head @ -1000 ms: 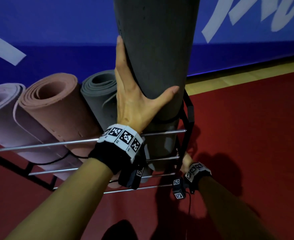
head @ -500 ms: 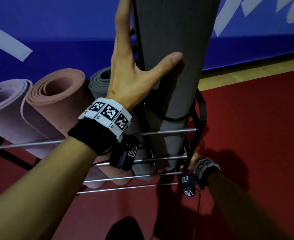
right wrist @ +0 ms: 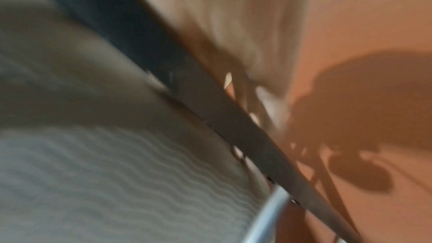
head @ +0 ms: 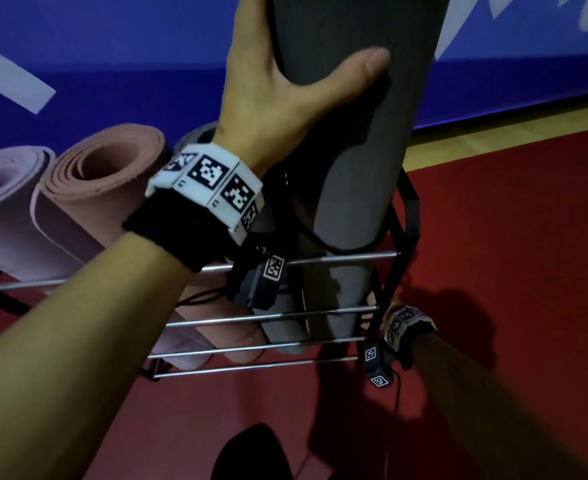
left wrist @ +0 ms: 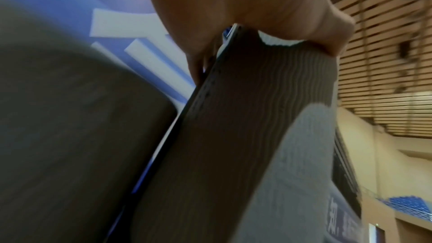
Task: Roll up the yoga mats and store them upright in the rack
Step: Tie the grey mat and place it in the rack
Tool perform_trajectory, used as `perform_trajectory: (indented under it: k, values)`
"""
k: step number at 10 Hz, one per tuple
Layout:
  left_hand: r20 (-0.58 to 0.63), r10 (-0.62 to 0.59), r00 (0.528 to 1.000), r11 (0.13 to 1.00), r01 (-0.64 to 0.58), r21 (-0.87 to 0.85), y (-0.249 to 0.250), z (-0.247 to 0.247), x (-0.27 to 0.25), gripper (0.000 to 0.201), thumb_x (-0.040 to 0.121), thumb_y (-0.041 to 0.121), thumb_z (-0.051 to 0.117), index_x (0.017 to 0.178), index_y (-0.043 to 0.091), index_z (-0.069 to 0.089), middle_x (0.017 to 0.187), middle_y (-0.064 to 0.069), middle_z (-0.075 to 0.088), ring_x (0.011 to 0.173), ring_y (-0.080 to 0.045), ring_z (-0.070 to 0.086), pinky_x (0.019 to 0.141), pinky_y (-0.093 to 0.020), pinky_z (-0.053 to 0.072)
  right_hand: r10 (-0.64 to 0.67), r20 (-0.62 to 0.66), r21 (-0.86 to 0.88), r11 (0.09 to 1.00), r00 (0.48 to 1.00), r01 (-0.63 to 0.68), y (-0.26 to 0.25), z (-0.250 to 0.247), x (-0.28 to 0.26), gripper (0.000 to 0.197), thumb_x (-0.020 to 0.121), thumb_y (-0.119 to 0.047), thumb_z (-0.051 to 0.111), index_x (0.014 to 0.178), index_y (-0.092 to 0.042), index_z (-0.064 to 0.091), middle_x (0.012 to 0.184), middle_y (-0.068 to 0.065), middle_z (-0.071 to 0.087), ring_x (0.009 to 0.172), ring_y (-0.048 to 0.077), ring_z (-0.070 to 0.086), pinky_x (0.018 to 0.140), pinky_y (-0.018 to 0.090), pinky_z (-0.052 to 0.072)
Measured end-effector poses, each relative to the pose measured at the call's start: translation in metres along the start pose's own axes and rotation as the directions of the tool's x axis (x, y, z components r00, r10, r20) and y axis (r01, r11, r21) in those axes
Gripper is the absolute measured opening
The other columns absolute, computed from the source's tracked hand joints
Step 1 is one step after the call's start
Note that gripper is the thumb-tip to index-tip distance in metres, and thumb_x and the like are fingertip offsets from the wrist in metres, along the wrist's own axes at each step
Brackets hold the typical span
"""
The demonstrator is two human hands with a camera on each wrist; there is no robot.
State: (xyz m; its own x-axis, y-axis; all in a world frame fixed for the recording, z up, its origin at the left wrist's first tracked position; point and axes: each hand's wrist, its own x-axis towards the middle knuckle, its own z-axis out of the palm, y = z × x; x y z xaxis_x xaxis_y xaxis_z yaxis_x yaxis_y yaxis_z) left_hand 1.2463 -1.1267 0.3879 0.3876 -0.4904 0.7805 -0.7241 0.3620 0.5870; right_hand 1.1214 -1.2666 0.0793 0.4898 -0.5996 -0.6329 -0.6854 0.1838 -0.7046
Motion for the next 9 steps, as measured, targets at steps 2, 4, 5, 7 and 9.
perform_trajectory:
  k: [2, 4, 5, 7, 9]
  values:
    - [0.083, -0.020, 0.996, 0.998, 0.014, 0.066, -0.016, -0.006, -0.026, 0.082, 0.079, 0.033, 0.084, 0.129, -0.008, 0.034, 0.129, -0.013, 0.047, 0.119, -0.018, 0.055, 0.091, -0.033, 0.055, 0.043, -0.182, 0.372, 0.928, 0.982, 0.029, 0.030, 0.002, 0.041, 0.044, 0.098, 0.008, 0.044, 0.069, -0.025, 0.042, 0.072, -0.001, 0.044, 0.060, 0.009, 0.046, 0.063, 0.036, 0.051]
    - [0.060, -0.145, 0.988, 0.975, 0.132, 0.180, -0.015, -0.011, -0.034, 0.084, 0.073, 0.052, 0.084, 0.128, 0.007, 0.041, 0.134, -0.004, 0.048, 0.125, -0.009, 0.049, 0.097, -0.038, 0.053, -0.124, -0.164, 0.313, 0.934, 0.979, 0.171, 0.019, -0.017, 0.012, 0.033, 0.098, -0.003, 0.041, 0.071, -0.017, 0.053, 0.068, 0.005, 0.051, 0.055, 0.018, 0.047, 0.056, 0.031, 0.044]
    - [0.097, -0.194, 0.976, 0.962, 0.170, 0.213, -0.020, -0.018, -0.034, 0.088, 0.071, 0.058, 0.082, 0.134, 0.014, 0.039, 0.140, 0.003, 0.043, 0.128, 0.001, 0.043, 0.104, -0.035, 0.049, -0.176, -0.221, 0.355, 0.901, 0.959, 0.248, -0.013, -0.036, -0.030, 0.023, 0.100, -0.019, 0.044, 0.079, -0.022, 0.053, 0.075, 0.002, 0.054, 0.057, 0.012, 0.053, 0.062, 0.030, 0.052]
    - [0.275, -0.203, 0.940, 0.956, 0.130, 0.262, -0.022, -0.028, -0.037, 0.127, 0.055, 0.056, 0.094, 0.149, 0.015, 0.019, 0.151, -0.007, 0.032, 0.139, -0.021, 0.040, 0.109, -0.045, 0.044, -0.580, -0.451, 0.337, 0.594, 0.679, 0.731, -0.140, -0.093, -0.160, 0.041, 0.106, -0.049, 0.034, 0.137, -0.027, 0.051, 0.134, 0.006, 0.058, 0.116, 0.020, 0.062, 0.091, 0.040, 0.055]
    - [0.329, -0.385, 0.862, 0.786, 0.120, 0.606, -0.020, -0.051, -0.039, 0.151, 0.056, 0.019, 0.095, 0.155, 0.030, -0.019, 0.163, 0.005, 0.024, 0.146, -0.021, 0.032, 0.117, -0.067, 0.011, -0.905, -0.126, -0.381, 0.423, 0.407, 0.822, -0.225, -0.079, -0.239, 0.072, 0.076, -0.082, 0.059, 0.135, -0.040, 0.054, 0.143, -0.004, 0.040, 0.128, 0.010, 0.043, 0.109, 0.037, 0.042]
